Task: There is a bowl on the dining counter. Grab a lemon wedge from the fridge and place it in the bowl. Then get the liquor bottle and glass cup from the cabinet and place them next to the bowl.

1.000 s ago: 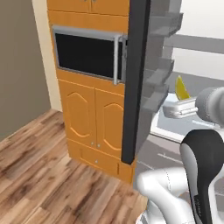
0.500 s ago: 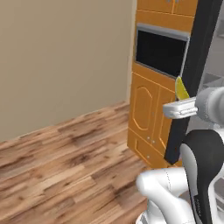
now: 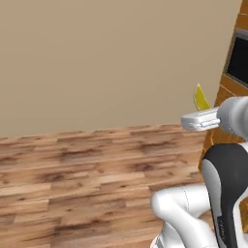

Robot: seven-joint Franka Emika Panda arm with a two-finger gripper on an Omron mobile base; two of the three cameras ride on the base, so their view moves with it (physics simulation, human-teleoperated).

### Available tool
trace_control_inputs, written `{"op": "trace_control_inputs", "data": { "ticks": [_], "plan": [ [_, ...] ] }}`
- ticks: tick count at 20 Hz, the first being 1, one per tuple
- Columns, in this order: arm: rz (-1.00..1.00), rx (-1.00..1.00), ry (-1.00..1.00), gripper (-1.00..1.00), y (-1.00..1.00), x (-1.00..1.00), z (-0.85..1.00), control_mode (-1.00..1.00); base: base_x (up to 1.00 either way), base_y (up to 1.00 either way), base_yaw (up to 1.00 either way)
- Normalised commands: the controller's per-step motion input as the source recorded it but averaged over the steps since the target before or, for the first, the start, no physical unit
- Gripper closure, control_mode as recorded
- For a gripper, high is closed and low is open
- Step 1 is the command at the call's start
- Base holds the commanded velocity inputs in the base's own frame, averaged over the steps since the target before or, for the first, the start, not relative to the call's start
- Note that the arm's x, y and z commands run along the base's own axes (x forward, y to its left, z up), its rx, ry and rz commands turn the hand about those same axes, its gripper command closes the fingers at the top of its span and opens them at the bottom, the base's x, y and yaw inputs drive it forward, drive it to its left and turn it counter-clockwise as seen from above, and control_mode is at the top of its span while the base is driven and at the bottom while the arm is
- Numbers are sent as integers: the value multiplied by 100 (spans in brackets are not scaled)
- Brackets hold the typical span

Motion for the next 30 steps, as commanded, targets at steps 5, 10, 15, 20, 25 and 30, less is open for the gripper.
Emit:
{"op": "trace_control_inputs", "data": {
  "ticks": [5,10,15,20,25,30],
  "plan": [
    [0,0,0,100,0,0,0,100,0,31,58],
    [0,0,0,100,0,0,0,100,2,37,52],
    [0,0,0,100,0,0,0,100,23,40,51],
    [0,0,0,100,0,0,0,100,74,25,49],
    [0,0,0,100,0,0,0,100,100,5,42],
    [0,0,0,100,0,0,0,100,100,-25,39]
  ]
}}
